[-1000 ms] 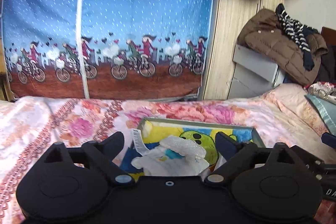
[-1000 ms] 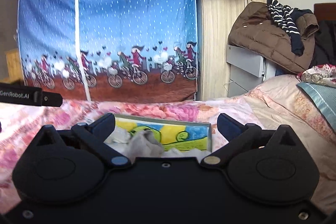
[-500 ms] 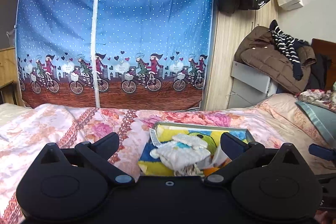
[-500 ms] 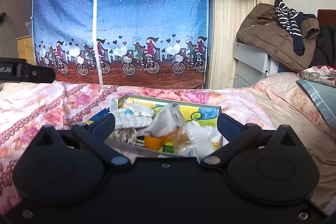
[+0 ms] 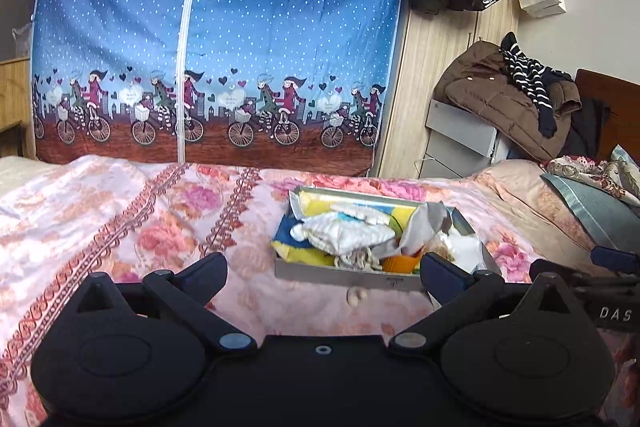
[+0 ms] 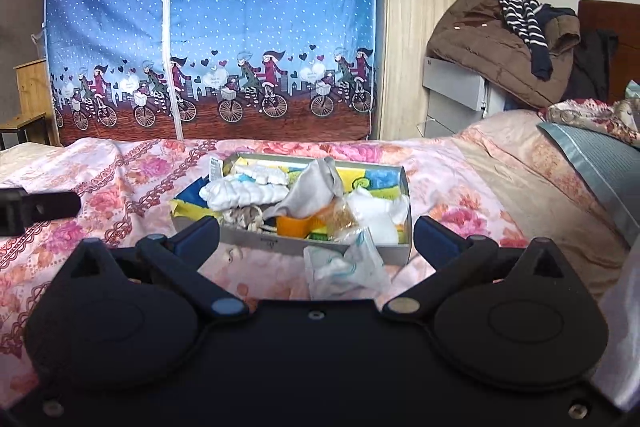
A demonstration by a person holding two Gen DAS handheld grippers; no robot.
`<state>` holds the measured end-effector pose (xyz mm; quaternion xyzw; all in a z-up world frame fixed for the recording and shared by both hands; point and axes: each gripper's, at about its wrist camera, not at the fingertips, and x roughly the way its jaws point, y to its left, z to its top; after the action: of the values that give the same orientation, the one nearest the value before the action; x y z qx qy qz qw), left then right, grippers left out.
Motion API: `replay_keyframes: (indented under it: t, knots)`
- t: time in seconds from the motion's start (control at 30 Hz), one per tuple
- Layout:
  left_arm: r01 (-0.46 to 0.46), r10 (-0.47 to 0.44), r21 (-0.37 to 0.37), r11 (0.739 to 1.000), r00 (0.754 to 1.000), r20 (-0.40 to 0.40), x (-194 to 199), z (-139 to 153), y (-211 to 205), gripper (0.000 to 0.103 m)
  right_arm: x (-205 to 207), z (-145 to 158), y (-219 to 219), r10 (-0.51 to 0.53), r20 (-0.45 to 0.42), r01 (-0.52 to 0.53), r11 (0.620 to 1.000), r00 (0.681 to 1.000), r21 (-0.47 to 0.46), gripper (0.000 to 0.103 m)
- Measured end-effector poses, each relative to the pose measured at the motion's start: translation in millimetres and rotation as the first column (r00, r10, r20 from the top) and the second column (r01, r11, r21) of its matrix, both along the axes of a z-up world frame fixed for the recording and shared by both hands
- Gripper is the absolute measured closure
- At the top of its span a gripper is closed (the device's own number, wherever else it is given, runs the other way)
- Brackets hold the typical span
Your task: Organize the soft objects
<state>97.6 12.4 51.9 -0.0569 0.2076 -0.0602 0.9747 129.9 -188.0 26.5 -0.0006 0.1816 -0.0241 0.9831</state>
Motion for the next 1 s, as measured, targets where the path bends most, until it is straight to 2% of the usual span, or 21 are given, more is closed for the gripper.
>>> replay_keyframes:
  t: [0.3,0.47,0.63,0.73,0.87,1.0]
  knots:
    - [-0.018,0.019,0.011,1.0,0.999,-0.051,1,-28,-1,0.001,-1,-15,16,-0.064,-0.056,0.058,0.993,0.996,-0.099,0.0]
    - [-0.043,0.052,0.077,0.996,0.992,-0.115,11,-42,-3,0.001,13,-30,18,-0.051,-0.14,0.046,0.998,0.989,-0.033,0.0]
    - [-0.059,0.067,0.048,0.997,0.982,-0.175,19,-52,1,0.001,15,-38,24,-0.059,-0.174,0.053,0.998,0.983,-0.043,0.0]
    - [-0.066,0.072,0.036,0.997,0.98,-0.185,20,-53,2,0.001,17,-42,22,-0.073,-0.205,0.066,0.997,0.976,-0.041,0.0]
    - [-0.067,0.077,0.06,0.996,0.979,-0.187,18,-55,0,0.001,19,-49,20,-0.087,-0.266,0.08,0.996,0.96,-0.036,0.0]
    - [-0.055,0.071,0.086,0.995,0.979,-0.192,18,-57,-4,0.001,22,-55,20,-0.089,-0.29,0.082,0.996,0.953,-0.038,0.0]
